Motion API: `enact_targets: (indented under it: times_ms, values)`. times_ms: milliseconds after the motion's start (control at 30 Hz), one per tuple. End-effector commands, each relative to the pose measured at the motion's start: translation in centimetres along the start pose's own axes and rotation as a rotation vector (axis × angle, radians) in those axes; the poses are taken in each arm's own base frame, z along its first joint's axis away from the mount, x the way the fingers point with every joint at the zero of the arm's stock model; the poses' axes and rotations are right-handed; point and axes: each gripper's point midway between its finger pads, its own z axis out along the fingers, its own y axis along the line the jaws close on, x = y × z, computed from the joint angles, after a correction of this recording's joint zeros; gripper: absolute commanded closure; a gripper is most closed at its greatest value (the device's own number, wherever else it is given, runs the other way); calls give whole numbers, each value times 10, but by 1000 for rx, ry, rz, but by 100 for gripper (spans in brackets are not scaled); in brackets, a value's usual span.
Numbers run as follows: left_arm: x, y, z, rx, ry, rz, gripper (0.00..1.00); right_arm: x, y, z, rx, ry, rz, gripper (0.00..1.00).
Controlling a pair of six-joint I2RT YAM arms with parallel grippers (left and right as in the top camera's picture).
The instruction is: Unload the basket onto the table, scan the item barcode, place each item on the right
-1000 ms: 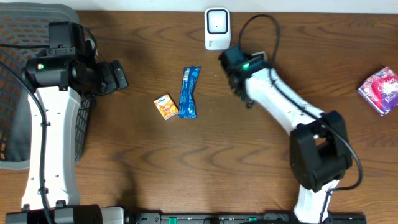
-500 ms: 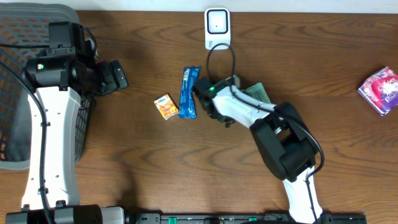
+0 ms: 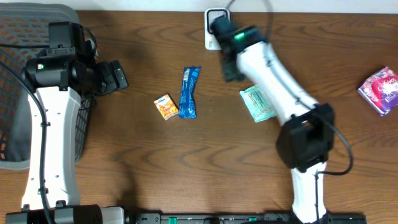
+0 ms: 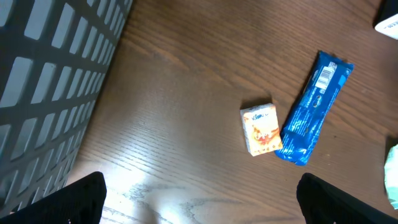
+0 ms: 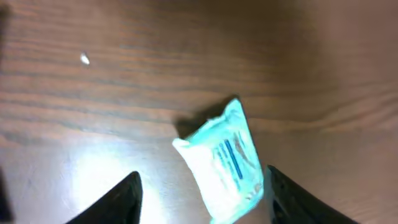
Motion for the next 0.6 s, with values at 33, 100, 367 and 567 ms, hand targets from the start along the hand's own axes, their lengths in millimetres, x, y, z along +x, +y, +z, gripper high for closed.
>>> enact_targets:
  times_ms: [33,100,367,567]
  values:
    - [0,2,-1,-10,-2,3,2,18,-7,11,-405,150,-146,43]
    - [0,2,0,-10,-2,3,2,26,-19,19,-521,182,-143,43]
    - [0,2,0,-10,-2,3,2,51,-50,67,-765,202,-14,43]
    - [0,2,0,-10,-2,3,2,72,-41,91,-856,194,-10,35]
